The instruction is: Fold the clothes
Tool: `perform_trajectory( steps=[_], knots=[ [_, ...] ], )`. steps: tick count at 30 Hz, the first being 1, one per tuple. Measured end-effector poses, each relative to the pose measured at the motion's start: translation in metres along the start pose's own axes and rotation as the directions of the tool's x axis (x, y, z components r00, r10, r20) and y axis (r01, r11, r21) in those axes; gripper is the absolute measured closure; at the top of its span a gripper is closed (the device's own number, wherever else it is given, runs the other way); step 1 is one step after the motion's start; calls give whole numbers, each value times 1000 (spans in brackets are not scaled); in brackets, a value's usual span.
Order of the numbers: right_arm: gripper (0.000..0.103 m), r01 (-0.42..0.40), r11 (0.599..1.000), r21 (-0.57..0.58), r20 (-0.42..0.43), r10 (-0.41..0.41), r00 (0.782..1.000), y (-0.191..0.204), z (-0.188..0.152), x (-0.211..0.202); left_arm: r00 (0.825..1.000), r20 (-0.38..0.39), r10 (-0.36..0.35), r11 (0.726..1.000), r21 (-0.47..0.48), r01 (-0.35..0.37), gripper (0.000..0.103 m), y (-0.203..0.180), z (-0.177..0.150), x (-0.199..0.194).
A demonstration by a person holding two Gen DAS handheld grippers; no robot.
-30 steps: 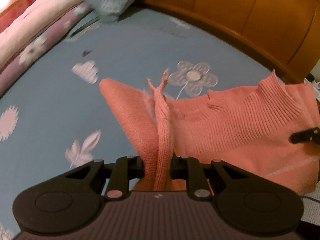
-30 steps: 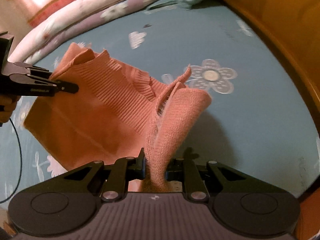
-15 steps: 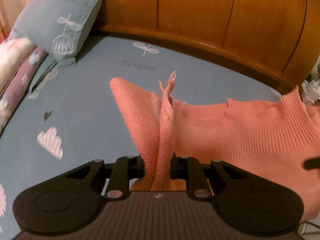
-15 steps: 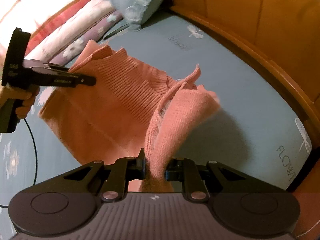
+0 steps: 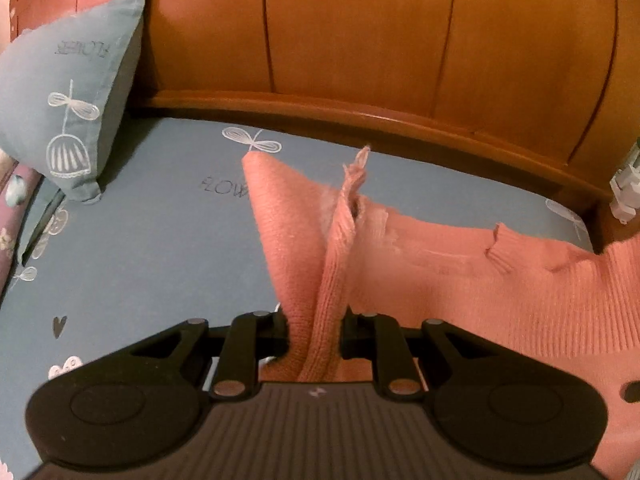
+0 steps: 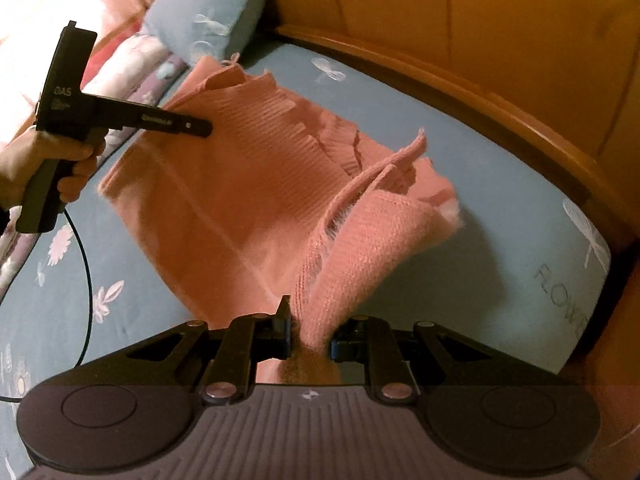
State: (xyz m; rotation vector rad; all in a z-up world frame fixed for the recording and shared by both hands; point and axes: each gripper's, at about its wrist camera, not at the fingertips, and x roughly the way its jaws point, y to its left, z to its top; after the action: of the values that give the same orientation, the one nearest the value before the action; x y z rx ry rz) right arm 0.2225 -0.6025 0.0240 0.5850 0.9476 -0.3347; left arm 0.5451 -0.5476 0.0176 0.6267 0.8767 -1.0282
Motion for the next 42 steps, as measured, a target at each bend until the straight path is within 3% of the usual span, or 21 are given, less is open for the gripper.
perform_trajectory(
  steps=[7, 17, 24, 28, 30, 32, 34, 36, 38, 42],
  knots=[
    [84, 50, 993, 109, -64, -43, 997, -37, -26, 31, 998, -59, 1, 1000, -22, -3, 86, -1, -4, 50],
    [83, 107, 955, 278, -144, -68, 987, -97, -54, 80, 988, -130, 80, 995, -44, -86, 85, 16, -18, 105],
    [83, 85, 923, 376, -145, -32, 989, -127, -74, 96, 980, -164, 113, 992, -33, -120, 83, 22, -25, 143],
    [76, 74, 917, 392, -130, -24, 991, -135, -81, 100, 979, -170, 115, 990, -58, -126, 78, 25, -31, 153],
    [71, 60, 909, 412, -120, -11, 993, -141, -85, 103, 980, -164, 112, 990, -71, -125, 74, 28, -32, 154],
    [59, 42, 893, 448, -110, 8, 994, -150, -90, 105, 982, -156, 109, 989, -81, -123, 70, 30, -33, 156],
    [52, 16, 868, 497, -100, 38, 994, -160, -96, 106, 981, -154, 122, 985, -101, -138, 55, 35, -35, 157],
    [48, -13, 835, 549, -97, 79, 992, -171, -100, 107, 976, -156, 154, 975, -134, -175, 26, 41, -38, 156],
    [44, -23, 807, 591, -110, 109, 988, -181, -102, 102, 975, -154, 159, 968, -170, -185, 26, 47, -41, 153],
    [43, 3, 814, 580, -99, 67, 993, -191, -102, 75, 977, -118, 179, 963, -181, -198, 28, 47, -50, 127]
  ],
)
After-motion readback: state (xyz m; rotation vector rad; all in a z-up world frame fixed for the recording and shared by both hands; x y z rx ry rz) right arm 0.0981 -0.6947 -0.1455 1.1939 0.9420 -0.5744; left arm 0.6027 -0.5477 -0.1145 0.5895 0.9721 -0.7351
